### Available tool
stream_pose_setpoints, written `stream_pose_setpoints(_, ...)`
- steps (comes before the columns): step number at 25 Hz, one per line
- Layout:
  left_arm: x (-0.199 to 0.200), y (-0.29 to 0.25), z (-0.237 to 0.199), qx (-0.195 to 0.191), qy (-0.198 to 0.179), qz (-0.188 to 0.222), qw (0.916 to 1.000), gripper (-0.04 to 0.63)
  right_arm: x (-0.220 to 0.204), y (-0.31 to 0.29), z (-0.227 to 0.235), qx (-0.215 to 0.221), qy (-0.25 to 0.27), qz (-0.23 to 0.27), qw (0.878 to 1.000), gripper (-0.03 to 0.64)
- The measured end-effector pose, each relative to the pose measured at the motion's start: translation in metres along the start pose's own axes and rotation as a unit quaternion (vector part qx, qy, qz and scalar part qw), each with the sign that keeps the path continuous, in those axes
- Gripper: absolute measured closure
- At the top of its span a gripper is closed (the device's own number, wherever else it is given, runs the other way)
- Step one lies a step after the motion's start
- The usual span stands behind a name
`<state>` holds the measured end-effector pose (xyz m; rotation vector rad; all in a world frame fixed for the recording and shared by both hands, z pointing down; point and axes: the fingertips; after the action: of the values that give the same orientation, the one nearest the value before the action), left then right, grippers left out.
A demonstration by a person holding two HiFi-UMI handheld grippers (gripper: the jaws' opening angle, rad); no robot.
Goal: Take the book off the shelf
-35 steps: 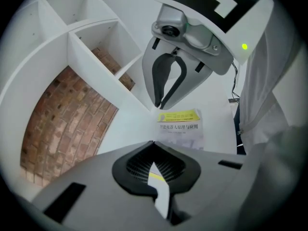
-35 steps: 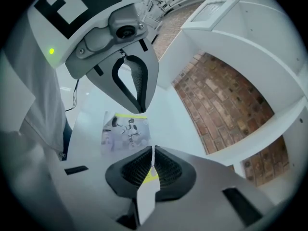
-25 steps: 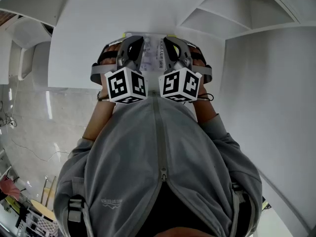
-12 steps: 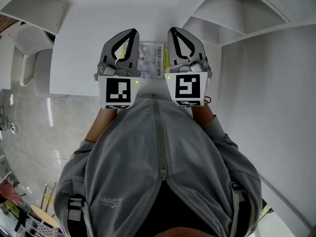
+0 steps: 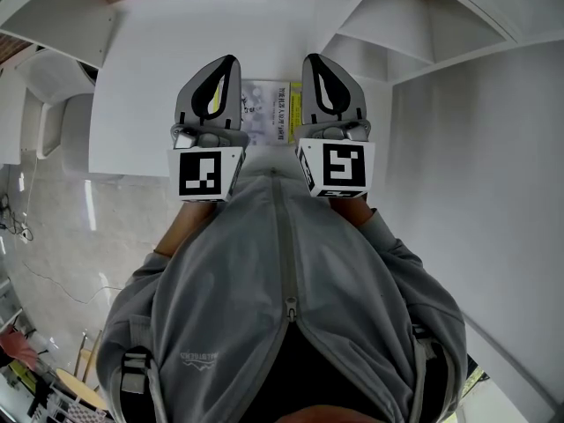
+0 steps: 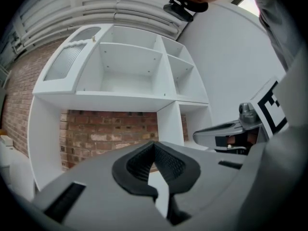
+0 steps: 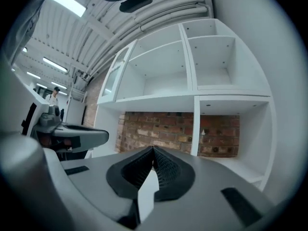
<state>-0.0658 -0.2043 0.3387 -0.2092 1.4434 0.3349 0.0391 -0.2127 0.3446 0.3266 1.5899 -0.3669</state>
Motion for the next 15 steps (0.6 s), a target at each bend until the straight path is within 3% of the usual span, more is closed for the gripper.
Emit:
stream_pose_setpoints(3, 0.0034, 0.0008, 0.0006, 0.001, -0.004, 0.005, 1.0000, 0.588, -0.0016, 0.0014, -0.0009, -0.005, -0.026, 0.002, 1.000, 0.591)
stream_pose_setpoints(15, -0.0012, 0.0049, 0.0081, -0.018, -0.008, -0.004, 0.9998, 0.588, -0.0052, 0.0037, -0.0036, -0.002, -0.042, -0.001, 0.999, 0.591)
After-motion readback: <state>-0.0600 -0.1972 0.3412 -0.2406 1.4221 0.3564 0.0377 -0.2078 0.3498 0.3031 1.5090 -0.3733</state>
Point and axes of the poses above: the fingertips, and each gripper's own axes: y backward along the fingers, z to its right, x out of its top, and after that the axes turned 5 degrees about -y, right-handed
